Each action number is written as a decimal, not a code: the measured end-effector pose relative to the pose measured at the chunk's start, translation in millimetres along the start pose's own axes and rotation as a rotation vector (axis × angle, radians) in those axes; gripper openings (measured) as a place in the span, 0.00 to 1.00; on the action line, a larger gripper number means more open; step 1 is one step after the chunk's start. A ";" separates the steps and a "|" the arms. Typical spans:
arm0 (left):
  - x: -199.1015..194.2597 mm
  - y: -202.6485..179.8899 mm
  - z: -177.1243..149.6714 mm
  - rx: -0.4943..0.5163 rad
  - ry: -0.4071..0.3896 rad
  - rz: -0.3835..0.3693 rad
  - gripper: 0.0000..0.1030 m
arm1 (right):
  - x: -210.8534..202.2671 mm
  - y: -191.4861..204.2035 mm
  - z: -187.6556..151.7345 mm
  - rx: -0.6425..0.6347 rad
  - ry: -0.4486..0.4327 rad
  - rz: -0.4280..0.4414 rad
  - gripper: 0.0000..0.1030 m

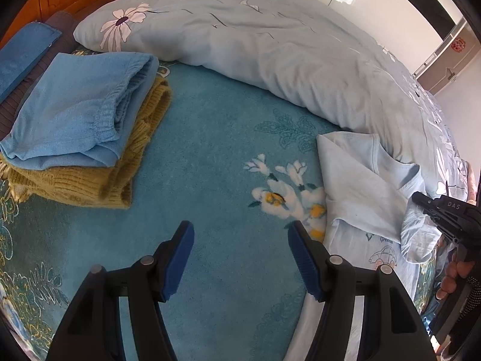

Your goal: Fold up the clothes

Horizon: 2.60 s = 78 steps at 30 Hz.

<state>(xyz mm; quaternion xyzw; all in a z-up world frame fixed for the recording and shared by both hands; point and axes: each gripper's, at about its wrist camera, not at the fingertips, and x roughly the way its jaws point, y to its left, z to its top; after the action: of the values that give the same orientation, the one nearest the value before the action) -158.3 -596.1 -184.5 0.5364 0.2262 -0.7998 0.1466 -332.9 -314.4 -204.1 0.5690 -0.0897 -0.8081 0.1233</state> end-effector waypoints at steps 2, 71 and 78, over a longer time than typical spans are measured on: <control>1.2 -0.3 -1.0 0.004 0.006 -0.001 0.65 | 6.0 5.5 -3.5 -0.016 0.009 -0.006 0.08; 83.5 -130.0 40.4 0.279 0.005 -0.207 0.05 | -60.8 -170.7 -70.3 0.100 0.030 -0.073 0.50; 91.4 -119.3 37.9 0.249 0.037 -0.221 0.05 | -37.6 -184.8 -41.1 0.001 0.032 -0.241 0.50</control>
<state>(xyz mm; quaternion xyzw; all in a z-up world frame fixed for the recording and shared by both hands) -280.1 -513.1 -232.4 0.5370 0.1856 -0.8228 -0.0139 -300.1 -127.0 -236.9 0.5885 -0.0191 -0.8078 0.0264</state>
